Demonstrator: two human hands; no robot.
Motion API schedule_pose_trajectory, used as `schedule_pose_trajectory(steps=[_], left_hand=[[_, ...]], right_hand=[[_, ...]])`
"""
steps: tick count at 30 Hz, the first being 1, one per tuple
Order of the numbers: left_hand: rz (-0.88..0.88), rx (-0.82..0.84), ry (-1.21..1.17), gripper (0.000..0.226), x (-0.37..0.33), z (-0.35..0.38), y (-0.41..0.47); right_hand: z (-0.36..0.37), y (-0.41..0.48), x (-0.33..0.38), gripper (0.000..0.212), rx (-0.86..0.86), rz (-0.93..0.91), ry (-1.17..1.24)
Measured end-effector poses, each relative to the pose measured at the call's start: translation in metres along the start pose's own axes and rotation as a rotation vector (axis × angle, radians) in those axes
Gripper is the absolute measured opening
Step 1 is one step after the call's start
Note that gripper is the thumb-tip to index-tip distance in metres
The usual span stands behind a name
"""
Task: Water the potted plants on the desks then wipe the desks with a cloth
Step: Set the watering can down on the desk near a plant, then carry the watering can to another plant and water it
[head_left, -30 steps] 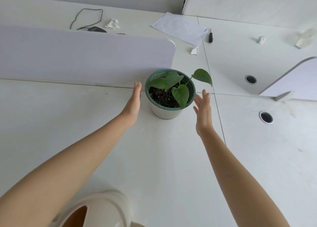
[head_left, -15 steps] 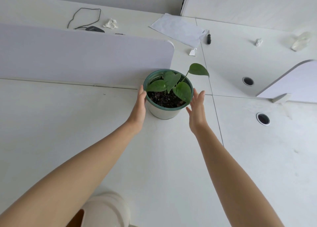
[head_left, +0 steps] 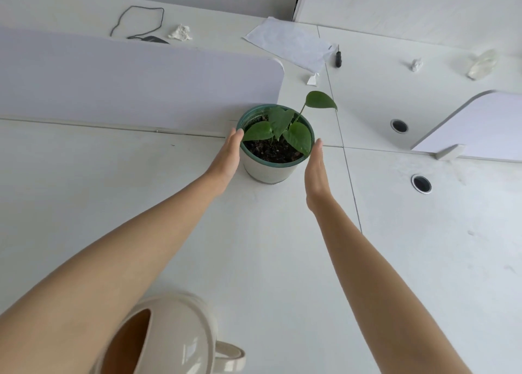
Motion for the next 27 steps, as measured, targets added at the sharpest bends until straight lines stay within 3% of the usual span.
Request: schedule_pose_trajectory(steps=[7,13,15,22,27], left_hand=[[0.078,-0.222,0.125,0.060,-0.055,-0.067,-0.056],[0.250,-0.284,-0.084,0.015,-0.087,-0.115,-0.178],[0.321,-0.329,-0.116,0.015,-0.085,-0.136,-0.219],[0.330,-0.516,-0.148,0.031,-0.003,-0.200,-0.332],[0.074,-0.648,-0.173,0.026,0.079,-0.236,-0.330]], right_hand=[[0.009,-0.077,-0.001,0.054,-0.007,-0.104,-0.071],[0.023,-0.154,0.000,0.067,0.030,-0.173,-0.086],[0.024,-0.175,-0.001,0.058,0.019,-0.191,-0.095],[0.055,-0.249,-0.032,0.045,0.100,-0.161,-0.254],[0.075,-0.278,-0.055,0.048,0.101,-0.168,-0.387]])
Point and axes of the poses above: each hand's wrist, its own y-axis towards the middle knuckle, its own z-axis out of the palm, x = y × z, the point moved 8 cm from there along y, towards the middle knuckle, and after that the axes turned 14 degrees about -y, right-handed, at the moved point
